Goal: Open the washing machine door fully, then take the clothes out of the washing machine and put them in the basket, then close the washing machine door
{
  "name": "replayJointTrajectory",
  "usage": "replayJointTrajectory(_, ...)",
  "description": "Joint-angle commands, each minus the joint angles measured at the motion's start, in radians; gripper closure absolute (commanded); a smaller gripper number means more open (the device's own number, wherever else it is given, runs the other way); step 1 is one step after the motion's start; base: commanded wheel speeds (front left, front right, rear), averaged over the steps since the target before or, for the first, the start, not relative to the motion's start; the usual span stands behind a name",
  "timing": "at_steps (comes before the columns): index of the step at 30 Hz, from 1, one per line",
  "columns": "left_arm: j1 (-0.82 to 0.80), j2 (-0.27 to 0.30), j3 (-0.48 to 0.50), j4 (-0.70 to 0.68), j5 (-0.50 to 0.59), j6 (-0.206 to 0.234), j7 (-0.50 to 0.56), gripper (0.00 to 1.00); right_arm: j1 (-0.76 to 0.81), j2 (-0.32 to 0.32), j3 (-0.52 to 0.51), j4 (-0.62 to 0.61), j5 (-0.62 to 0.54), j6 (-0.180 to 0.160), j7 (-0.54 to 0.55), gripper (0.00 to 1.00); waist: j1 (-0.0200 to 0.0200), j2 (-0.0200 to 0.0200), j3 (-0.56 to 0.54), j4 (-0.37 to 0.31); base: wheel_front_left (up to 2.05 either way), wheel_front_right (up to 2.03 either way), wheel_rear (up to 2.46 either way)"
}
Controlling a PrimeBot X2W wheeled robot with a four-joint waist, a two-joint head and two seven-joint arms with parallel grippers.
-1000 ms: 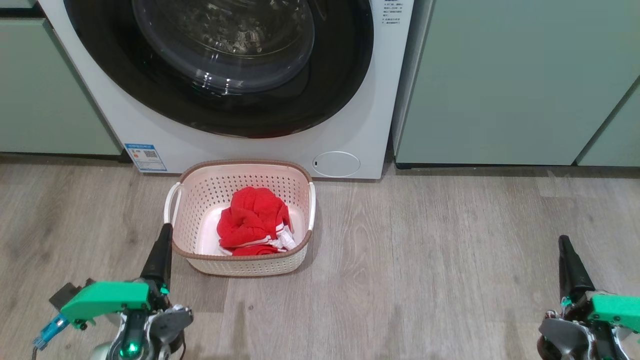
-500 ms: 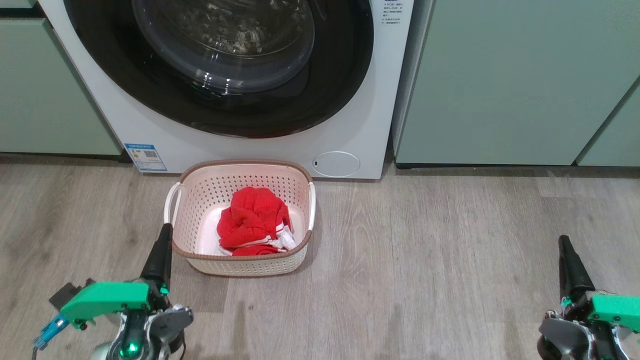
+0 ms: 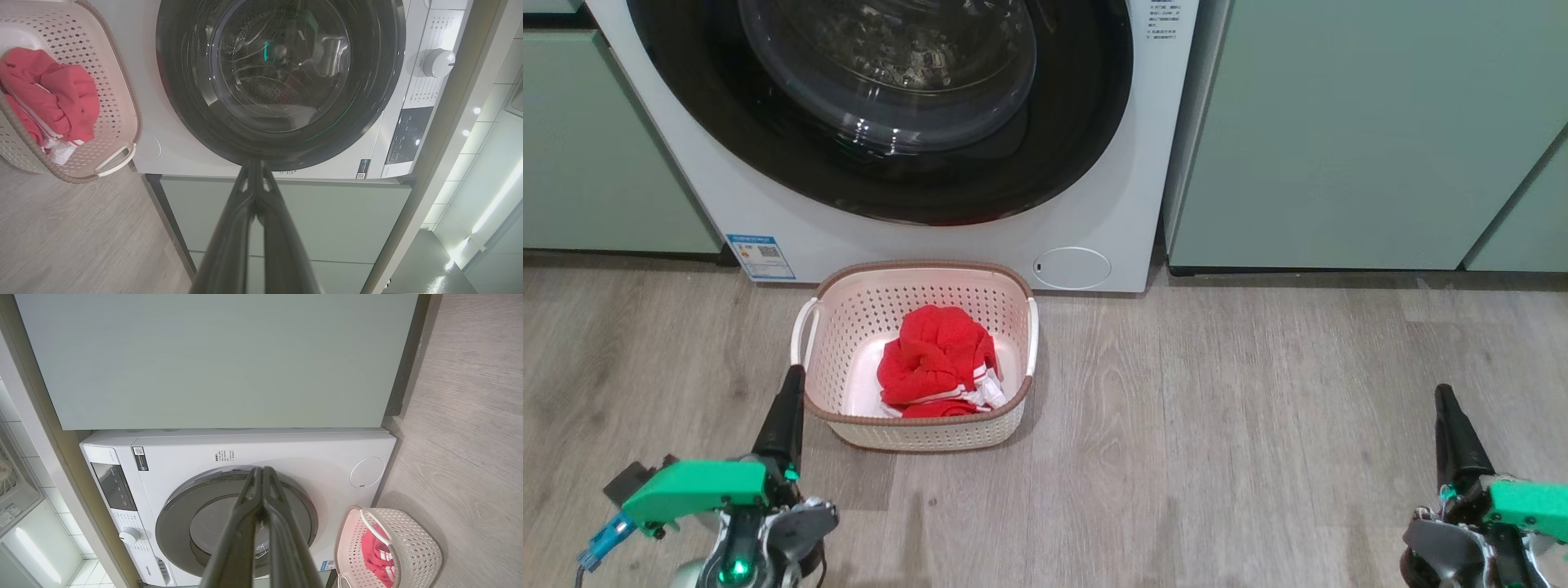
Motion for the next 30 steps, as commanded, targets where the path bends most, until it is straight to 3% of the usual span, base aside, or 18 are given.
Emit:
replayJointTrajectory(1,-0.033,0.006,0.032,-0.035,-0.005,-0.007,0.006,1.0,-0.045,-0.018,0.024,-0.039,0.006,-0.001,0.006,1.0,0.0,0.0,0.0,0.0,0.0,0.0,0.0)
replayJointTrajectory(30,-0.033,0.006,0.032,-0.036,-0.005,-0.007,0.006,1.0,-0.045,-0.018,0.024,-0.039,0.006,-0.001,0.006,1.0,0.0,0.0,0.0,0.0,0.0,0.0,0.0)
